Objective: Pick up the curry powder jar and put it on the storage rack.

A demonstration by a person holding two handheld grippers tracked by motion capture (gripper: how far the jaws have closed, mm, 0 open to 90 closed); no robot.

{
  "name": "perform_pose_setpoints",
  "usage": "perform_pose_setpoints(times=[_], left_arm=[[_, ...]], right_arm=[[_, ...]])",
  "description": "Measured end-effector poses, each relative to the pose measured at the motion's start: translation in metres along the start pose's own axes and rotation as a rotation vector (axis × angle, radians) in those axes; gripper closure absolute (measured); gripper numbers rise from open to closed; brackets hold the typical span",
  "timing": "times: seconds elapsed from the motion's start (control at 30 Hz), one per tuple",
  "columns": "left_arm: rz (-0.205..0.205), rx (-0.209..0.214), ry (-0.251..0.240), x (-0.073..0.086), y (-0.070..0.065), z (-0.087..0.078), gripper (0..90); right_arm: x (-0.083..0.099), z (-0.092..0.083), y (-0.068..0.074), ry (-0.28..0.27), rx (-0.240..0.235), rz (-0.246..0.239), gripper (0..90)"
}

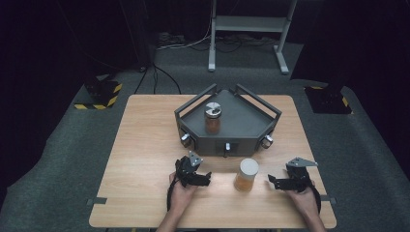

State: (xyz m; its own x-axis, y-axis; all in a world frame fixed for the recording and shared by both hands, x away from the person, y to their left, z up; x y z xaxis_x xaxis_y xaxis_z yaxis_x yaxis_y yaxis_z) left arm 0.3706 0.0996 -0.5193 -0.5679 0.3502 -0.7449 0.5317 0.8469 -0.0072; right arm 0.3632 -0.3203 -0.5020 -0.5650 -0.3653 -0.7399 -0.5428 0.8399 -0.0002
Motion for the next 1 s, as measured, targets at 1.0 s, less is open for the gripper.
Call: perform_pose_setpoints(times=[1.0], left_arm=[[-0.004, 0.001, -0.001, 0.000, 0.000, 0.000, 6.7]], right_arm=[[-0.008, -0.010, 0.049, -0.082, -0.291, -0.171, 7.9]])
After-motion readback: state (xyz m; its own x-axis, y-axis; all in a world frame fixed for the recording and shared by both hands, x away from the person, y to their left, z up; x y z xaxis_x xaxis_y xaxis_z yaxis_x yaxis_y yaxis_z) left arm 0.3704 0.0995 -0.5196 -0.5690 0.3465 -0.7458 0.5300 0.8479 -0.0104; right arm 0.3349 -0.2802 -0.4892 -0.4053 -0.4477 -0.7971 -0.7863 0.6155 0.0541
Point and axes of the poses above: each handheld gripper's, and its own axes: z roughly forward along the jaws, x roughly out of its underside, y roughly to its left, the point moved 10 cm from there along z, roughly forward along the jaws, and after that the axes turned 1 degree about -z, right-handed, at the moved point
